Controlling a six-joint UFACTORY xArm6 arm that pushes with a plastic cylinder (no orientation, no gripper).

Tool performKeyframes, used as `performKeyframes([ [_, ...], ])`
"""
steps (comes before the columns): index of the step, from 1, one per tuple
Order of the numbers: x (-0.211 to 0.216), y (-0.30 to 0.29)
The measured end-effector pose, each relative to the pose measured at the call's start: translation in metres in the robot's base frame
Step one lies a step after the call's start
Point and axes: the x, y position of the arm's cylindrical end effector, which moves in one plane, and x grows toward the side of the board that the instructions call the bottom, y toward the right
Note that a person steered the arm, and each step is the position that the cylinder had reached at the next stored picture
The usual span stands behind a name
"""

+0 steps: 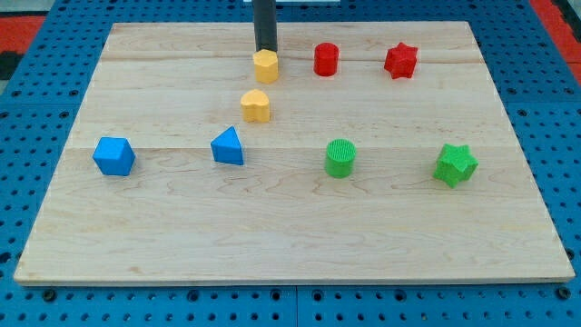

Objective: Slide the red circle closer to the yellow heart and yellow hexagon

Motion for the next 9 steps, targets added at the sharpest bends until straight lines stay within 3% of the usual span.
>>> performKeyframes([
  [1,0.029,-0.001],
  [3,0.038,0.002],
  [5,-0.031,0.002],
  [7,-0.069,0.115],
  [9,-0.024,0.116],
])
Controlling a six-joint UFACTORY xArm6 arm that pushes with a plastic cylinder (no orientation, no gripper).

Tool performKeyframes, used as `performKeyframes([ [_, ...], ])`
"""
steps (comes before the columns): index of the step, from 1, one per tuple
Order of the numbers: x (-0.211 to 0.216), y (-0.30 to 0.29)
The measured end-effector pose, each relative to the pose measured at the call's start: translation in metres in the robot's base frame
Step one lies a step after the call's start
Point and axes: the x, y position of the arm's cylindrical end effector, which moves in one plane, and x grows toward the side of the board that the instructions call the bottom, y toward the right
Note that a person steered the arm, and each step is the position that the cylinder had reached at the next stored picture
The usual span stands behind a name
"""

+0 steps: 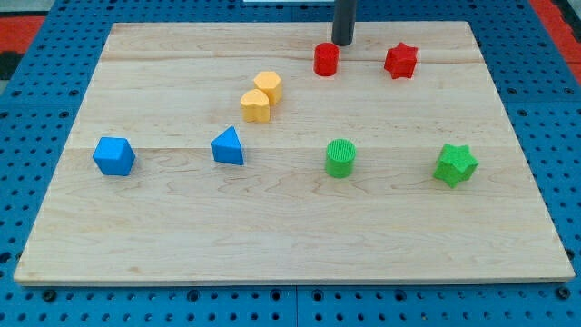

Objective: Slide the red circle closer to the yellow heart and yellow hexagon

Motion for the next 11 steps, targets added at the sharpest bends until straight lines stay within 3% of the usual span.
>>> performKeyframes([
  [2,0.035,-0.051],
  [5,0.071,-0.008],
  [6,0.08,-0.046],
  [8,0.03,-0.066],
  [11,0.032,-0.12],
])
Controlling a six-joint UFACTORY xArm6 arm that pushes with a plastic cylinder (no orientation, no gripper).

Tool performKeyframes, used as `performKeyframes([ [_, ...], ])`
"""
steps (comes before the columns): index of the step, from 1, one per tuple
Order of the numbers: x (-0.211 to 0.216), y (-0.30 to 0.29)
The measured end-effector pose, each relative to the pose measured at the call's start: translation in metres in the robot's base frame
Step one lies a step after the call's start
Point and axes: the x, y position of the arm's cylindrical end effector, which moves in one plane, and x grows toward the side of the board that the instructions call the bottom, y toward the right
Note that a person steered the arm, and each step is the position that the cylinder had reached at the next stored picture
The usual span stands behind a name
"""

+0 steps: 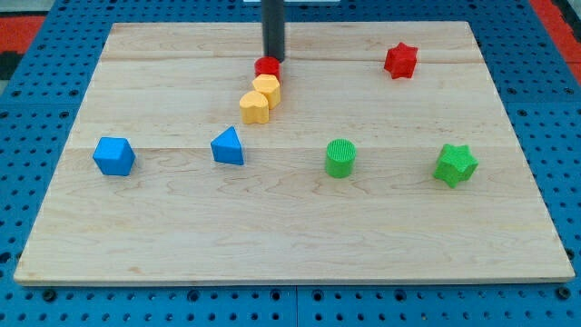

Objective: Slide the red circle closer to the yellow heart and yellow hexagon

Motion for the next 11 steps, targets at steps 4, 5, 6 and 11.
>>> performKeyframes([
  [4,-0.005,-0.014],
  [5,0.011,-0.014],
  [6,0.023,-0.015],
  [11,0.095,-0.091],
])
